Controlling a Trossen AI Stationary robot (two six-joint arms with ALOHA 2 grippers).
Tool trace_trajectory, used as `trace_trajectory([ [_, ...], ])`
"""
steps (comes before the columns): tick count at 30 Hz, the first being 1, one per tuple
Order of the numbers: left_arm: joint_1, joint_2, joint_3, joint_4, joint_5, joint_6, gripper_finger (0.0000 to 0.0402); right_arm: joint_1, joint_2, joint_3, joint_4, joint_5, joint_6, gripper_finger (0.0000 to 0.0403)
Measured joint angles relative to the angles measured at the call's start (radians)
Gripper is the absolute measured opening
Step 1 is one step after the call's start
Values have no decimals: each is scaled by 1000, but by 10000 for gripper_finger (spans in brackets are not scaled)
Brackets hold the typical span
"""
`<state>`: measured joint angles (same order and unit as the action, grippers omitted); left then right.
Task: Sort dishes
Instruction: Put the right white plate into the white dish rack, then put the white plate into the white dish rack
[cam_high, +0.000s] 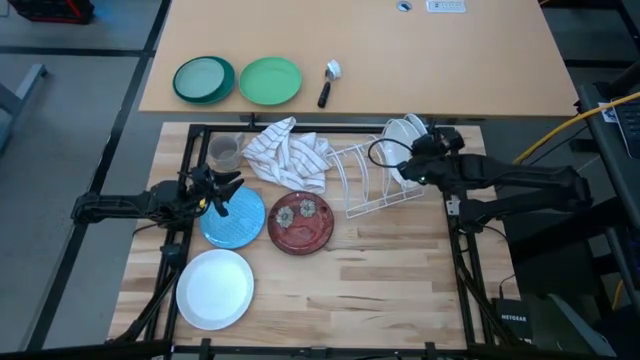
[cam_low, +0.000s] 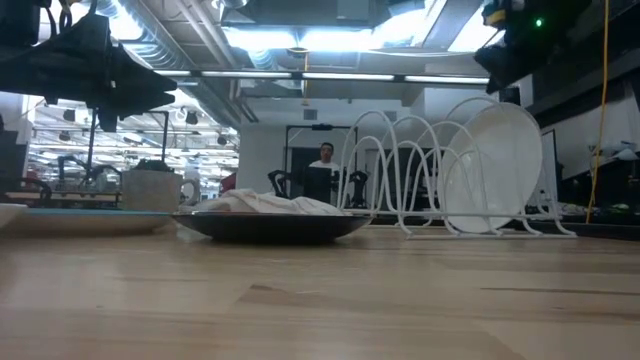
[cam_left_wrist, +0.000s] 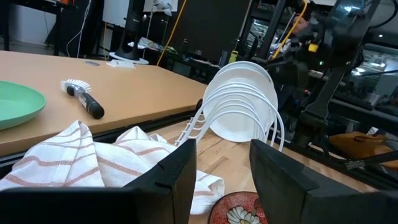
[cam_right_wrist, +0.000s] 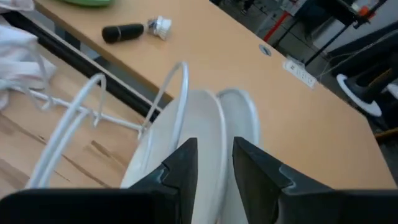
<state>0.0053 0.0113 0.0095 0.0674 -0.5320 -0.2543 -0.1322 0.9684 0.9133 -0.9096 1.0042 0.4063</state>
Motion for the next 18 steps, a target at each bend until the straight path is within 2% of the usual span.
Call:
trace_trajectory([
  [6,0,0,0,0,0,0,141,1,0,98,1,-58,-100,106],
  [10,0,0,0,0,0,0,141,1,-1,148,14,-134,-125,106],
  [18,0,0,0,0,0,0,141,20,63,152,167,-456,-125,106],
])
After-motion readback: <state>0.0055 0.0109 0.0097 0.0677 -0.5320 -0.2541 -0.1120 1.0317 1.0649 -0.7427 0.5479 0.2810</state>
